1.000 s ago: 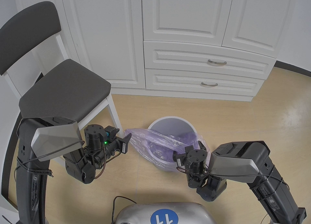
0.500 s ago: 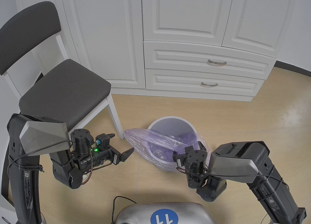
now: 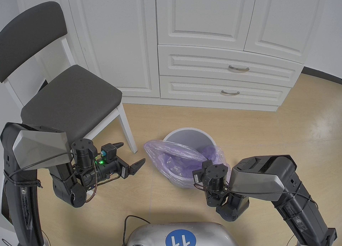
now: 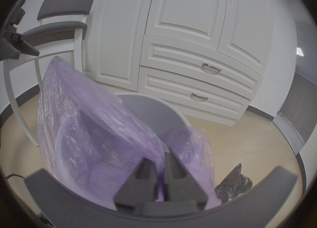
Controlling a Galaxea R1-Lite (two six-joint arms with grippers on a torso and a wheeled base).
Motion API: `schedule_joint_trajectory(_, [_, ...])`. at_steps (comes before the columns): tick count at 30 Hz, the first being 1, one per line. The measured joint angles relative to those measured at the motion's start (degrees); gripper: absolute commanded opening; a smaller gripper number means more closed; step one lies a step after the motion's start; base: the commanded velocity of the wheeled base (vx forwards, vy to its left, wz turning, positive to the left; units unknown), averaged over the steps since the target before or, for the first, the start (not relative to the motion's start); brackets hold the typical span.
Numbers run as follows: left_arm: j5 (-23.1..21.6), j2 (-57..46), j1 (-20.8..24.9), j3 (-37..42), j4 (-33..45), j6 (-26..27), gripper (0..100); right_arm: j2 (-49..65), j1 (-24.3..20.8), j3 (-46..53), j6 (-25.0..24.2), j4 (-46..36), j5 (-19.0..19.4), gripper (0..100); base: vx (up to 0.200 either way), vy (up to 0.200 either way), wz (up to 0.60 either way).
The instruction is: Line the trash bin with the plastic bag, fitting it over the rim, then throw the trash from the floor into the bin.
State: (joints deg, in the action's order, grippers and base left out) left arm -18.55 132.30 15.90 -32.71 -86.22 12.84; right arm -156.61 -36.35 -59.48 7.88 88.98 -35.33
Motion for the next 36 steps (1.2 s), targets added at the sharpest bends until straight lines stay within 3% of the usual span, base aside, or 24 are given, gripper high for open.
schedule_joint_trajectory(11, [0.0, -0.5, 0.7, 0.6, -0.2, 0.0, 100, 1.4, -0.7, -0.5, -0.2, 0.0, 1.3, 0, 0.0, 0.0, 0.0])
schedule_joint_trajectory(21, [1.6, 2.4, 1.2, -1.5, -0.1, 0.4, 100, 2.1, 1.6, -8.8, 6.9, -0.2, 8.4, 0, 0.0, 0.0, 0.0])
schedule_joint_trajectory(36, [3.8, 4.8, 1.3, -3.6, -0.1, 0.4, 100, 2.1, 4.7, -26.2, 9.2, -20.9, 9.7, 0, 0.0, 0.0, 0.0])
